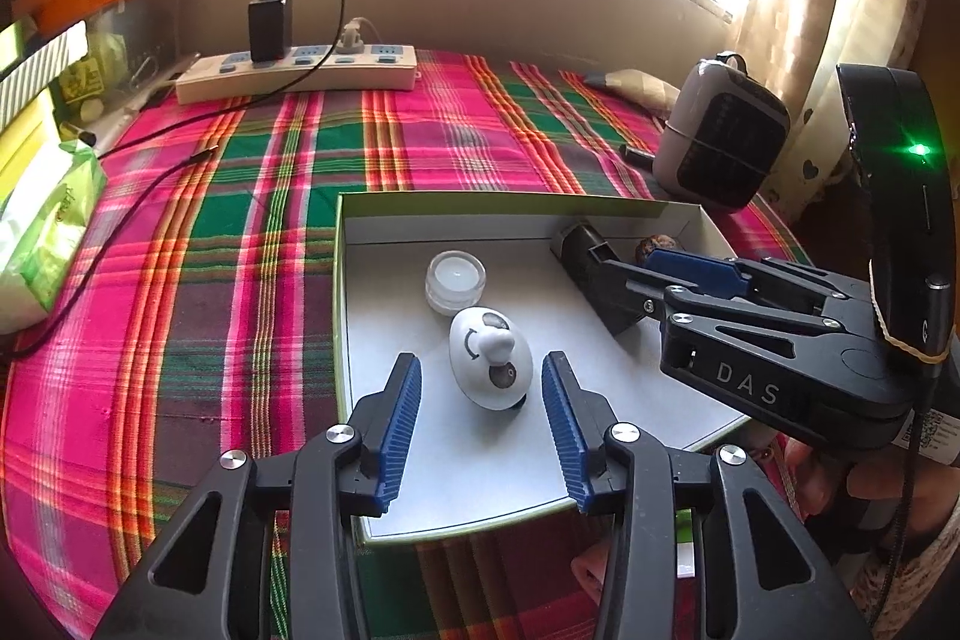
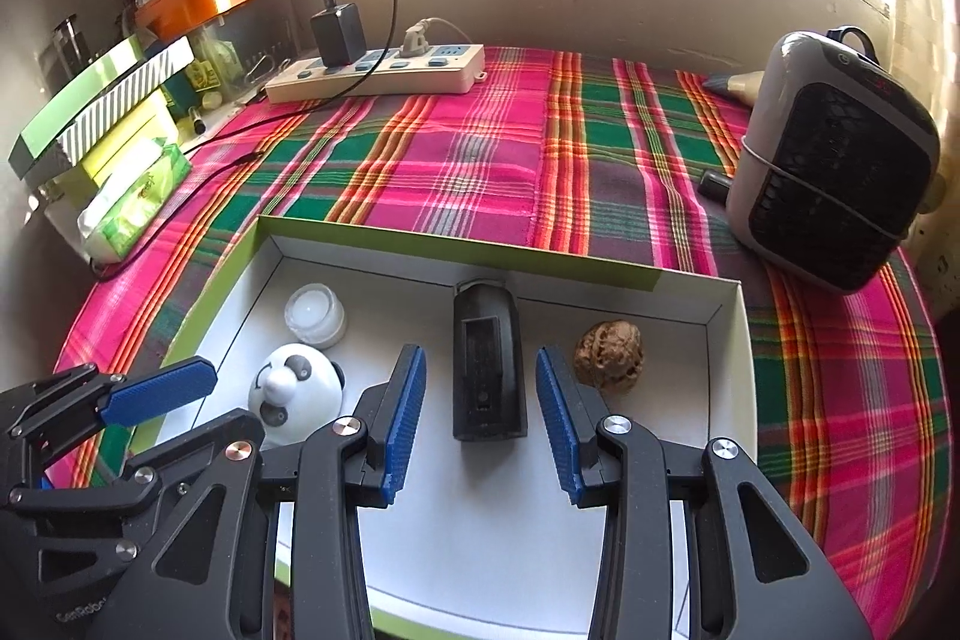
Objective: Organize objects
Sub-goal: 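Open the right tool to drop the black device while the left releases the panda toy, then withdraw both open tools from the box toward the remaining items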
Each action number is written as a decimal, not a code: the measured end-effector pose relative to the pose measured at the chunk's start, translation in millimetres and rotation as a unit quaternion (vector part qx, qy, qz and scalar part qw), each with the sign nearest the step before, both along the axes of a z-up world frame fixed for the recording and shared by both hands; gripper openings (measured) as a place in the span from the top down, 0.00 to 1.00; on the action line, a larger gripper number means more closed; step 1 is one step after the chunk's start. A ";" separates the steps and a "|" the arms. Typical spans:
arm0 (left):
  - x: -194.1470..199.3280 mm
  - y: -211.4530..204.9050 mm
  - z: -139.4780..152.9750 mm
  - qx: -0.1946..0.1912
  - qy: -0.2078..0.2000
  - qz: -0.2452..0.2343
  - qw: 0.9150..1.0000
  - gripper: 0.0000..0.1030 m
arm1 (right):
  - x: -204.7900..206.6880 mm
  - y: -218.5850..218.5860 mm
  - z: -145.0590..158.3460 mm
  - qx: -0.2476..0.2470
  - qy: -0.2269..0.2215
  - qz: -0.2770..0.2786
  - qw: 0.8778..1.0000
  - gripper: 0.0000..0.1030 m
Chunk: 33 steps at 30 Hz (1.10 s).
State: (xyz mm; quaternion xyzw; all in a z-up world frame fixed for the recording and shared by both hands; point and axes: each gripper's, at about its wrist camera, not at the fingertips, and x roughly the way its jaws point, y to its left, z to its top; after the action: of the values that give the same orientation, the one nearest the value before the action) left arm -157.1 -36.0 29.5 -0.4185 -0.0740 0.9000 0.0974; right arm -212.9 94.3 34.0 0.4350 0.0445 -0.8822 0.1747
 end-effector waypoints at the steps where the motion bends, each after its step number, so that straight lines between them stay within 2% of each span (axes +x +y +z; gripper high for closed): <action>1: 1.6 0.3 0.8 0.000 0.001 0.001 1.000 0.61 | 1.9 1.0 0.5 -0.001 0.001 -0.001 1.000 0.61; 19: 47.4 7.9 13.0 0.005 0.025 -0.004 1.000 0.61 | 50.1 25.3 12.2 -0.023 0.025 -0.014 0.999 0.61; 33: 74.3 21.9 2.7 0.026 0.015 -0.022 0.999 0.57 | 98.6 47.5 15.7 -0.023 0.055 -0.021 0.998 0.61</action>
State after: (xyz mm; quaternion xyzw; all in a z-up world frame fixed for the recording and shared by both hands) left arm -82.8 -14.1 32.2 -0.4037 -0.0863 0.9016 0.1291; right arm -114.3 141.8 49.7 0.3826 0.0247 -0.9090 0.1638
